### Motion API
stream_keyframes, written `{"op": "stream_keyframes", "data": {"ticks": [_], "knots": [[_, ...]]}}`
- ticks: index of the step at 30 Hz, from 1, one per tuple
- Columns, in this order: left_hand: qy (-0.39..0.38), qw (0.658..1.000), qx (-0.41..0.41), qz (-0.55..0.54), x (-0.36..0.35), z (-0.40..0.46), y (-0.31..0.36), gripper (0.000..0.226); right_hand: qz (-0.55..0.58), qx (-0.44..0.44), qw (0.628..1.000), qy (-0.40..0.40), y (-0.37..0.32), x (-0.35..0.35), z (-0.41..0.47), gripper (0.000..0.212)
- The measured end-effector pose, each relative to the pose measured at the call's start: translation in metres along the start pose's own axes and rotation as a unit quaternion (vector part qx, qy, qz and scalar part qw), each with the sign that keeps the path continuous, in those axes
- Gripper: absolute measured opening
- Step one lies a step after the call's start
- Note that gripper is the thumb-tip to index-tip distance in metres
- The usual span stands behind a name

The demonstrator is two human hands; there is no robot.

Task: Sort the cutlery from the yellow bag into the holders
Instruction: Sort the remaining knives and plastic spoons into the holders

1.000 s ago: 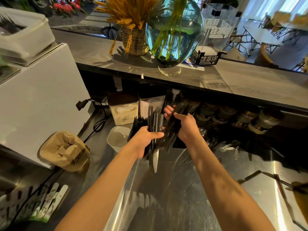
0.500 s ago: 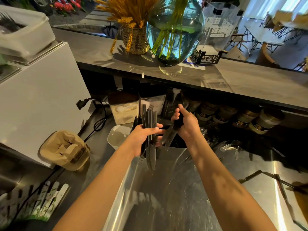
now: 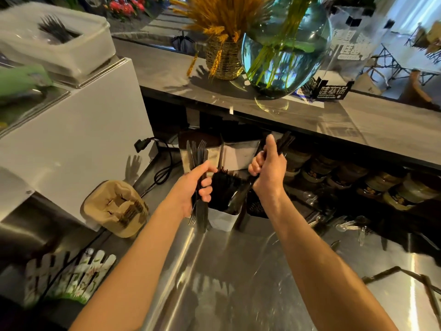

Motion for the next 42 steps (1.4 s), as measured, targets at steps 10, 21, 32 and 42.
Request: {"op": "stream_keyframes", "data": {"ticks": [10,21,32,42], "knots": [[0.027,0.994,-0.035,-0.097,0.01,-0.001,0.013,0.019,-0.189,0.034,0.975,-0.113,0.06,-0.012,-0.008,0.033],[0.05,0.989,-0.033,-0.136,0.009,0.003,0.012,0.018,-0.376,0.006,0.916,-0.139,0.069,-0.001,-0.012,0.031],[0.038,0.986,-0.063,-0.147,0.009,-0.007,0.014,0.015,-0.32,0.094,0.931,-0.151,0.036,0.001,-0.028,0.039],[0.061,0.946,-0.187,-0.258,-0.012,-0.014,0.018,0.028,-0.464,0.052,0.849,-0.247,0.028,-0.033,-0.068,0.044]]}}
Point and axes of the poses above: each hand's wrist, its own z-axis towards the middle knuckle, its own x-axis out of the back of the hand, y = z × x, the point moved 5 cm from there along z, towards the middle knuckle, and after that the axes turned 2 degrees about -y, right-handed, at the moved point
